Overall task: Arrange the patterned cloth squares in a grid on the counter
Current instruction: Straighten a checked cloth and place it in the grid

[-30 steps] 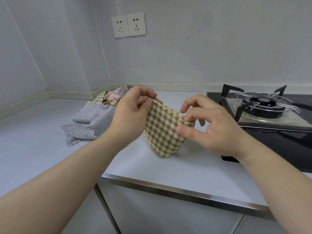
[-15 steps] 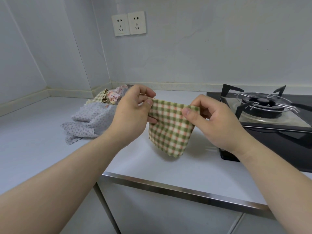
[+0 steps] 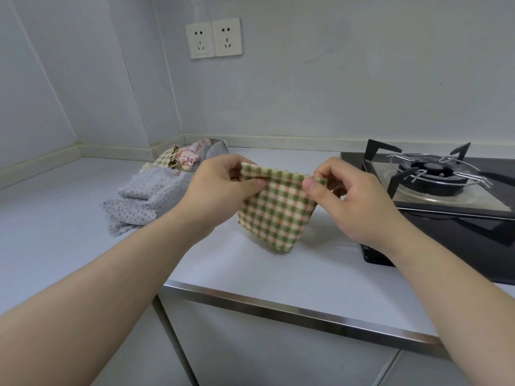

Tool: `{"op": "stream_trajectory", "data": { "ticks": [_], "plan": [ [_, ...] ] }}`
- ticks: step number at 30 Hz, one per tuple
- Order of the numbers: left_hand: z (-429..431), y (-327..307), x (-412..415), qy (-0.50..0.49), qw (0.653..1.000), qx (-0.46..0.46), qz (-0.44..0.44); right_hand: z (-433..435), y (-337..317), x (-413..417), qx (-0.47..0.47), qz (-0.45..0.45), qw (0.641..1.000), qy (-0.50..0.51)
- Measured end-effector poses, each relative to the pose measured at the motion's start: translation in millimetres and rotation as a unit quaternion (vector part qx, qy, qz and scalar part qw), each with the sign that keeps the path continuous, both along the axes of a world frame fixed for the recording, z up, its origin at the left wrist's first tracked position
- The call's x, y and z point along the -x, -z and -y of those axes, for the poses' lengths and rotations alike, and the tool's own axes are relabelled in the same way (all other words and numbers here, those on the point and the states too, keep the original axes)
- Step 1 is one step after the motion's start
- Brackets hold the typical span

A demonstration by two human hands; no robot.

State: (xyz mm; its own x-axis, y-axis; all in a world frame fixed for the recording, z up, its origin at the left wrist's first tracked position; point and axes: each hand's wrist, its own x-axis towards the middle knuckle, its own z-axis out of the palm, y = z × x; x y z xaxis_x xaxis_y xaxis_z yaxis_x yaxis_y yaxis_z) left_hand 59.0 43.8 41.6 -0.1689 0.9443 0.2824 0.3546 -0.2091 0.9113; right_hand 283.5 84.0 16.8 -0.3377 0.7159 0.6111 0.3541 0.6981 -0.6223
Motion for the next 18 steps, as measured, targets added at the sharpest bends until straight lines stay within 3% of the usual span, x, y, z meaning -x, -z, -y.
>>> {"op": "stream_trajectory", "data": {
  "ticks": [5, 10, 15, 18],
  "plan": [
    [-0.3, 1.9, -2.7, 0.021, 0.998, 0.008, 0.051, -2.3, 2.0, 0.2, 0.013, -0.016, 1.000, -0.002],
    [-2.6, 7.3, -2.2, -0.002, 0.999, 0.010, 0.033, -4.9, -0.6, 0.6, 0.080, -0.093, 0.992, -0.012],
    [-0.2, 8.0, -7.4, -0.084, 0.983, -0.051, -0.155, -5.8, 0.5, 1.8, 0.108, -0.106, 0.988, -0.015],
    [-5.5, 8.6, -0.8, -0.140, 0.980, -0.032, -0.134, -7.1, 7.7, 4.5, 0.106, -0.038, 0.994, 0.008]
  ]
}}
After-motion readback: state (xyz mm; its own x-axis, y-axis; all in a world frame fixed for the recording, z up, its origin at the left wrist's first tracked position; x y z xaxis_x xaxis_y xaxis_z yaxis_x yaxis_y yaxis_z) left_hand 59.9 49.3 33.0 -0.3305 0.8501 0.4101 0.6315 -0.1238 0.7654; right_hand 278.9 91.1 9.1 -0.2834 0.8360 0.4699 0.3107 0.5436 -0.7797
